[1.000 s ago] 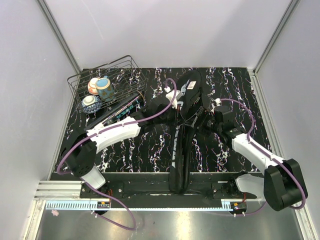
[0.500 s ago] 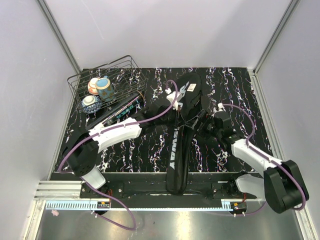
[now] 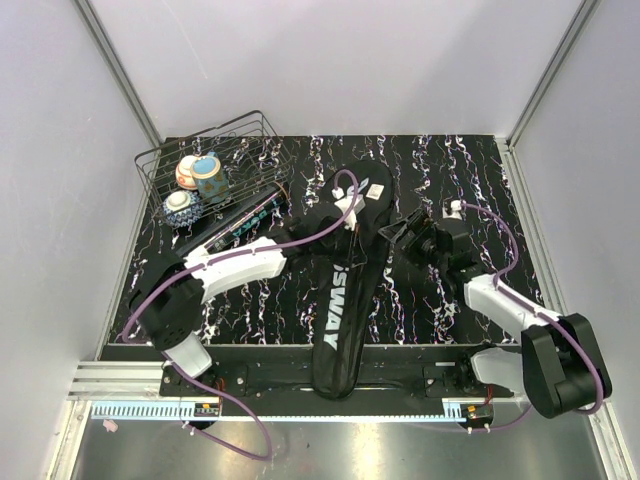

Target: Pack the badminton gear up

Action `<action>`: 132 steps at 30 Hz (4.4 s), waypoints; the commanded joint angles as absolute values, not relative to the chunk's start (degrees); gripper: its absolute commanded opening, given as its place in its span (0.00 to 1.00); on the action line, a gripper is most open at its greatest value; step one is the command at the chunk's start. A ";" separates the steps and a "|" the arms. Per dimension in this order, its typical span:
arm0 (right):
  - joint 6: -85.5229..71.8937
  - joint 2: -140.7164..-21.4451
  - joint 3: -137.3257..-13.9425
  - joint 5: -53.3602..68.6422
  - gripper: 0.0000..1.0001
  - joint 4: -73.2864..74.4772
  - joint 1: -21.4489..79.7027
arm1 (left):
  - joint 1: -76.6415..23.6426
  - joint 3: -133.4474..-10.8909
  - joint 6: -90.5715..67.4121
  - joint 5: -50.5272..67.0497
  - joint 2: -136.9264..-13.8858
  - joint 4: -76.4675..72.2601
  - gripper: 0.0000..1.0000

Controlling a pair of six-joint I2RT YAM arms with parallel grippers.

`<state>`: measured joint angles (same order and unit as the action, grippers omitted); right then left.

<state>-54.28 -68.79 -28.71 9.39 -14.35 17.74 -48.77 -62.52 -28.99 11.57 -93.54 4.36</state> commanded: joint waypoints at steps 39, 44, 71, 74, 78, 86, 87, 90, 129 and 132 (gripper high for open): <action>-38.23 -88.43 -45.36 27.26 0.87 -2.91 0.35 | -67.57 -85.59 -25.05 -29.83 -110.20 32.58 0.97; -39.37 -78.52 -43.34 19.08 0.90 6.32 -5.00 | -72.76 -98.42 -29.35 -41.47 -121.98 48.05 0.91; -37.88 -77.59 -39.20 34.17 0.94 4.67 -12.04 | -72.51 -98.98 -27.70 -36.07 -127.46 47.41 0.00; -40.06 -81.37 -39.03 40.68 0.98 -0.51 -11.34 | -71.02 -89.15 -24.89 -27.47 -116.22 35.75 0.00; -41.74 -84.11 -39.99 42.98 1.00 -5.36 -8.01 | -67.86 -75.62 -24.43 -17.94 -100.85 24.89 0.00; -51.57 -86.04 -40.61 42.02 1.00 -13.53 -1.15 | -63.63 -69.70 -24.17 -12.22 -93.17 22.07 0.00; -51.68 -86.57 -40.95 40.62 1.00 -12.75 -0.53 | -63.46 -69.26 -24.17 -12.04 -92.82 21.89 0.00; -49.05 -89.64 -43.59 39.73 0.99 -9.77 1.74 | -63.37 -69.26 -24.26 -11.25 -92.73 22.06 0.00; -57.73 -87.37 -51.60 38.16 0.00 -2.90 7.82 | -64.24 -71.80 -20.13 -14.49 -96.76 22.41 0.99; -61.95 -83.86 -48.96 33.60 0.00 -1.76 8.35 | -65.12 -76.19 -18.99 -17.04 -99.40 24.07 0.99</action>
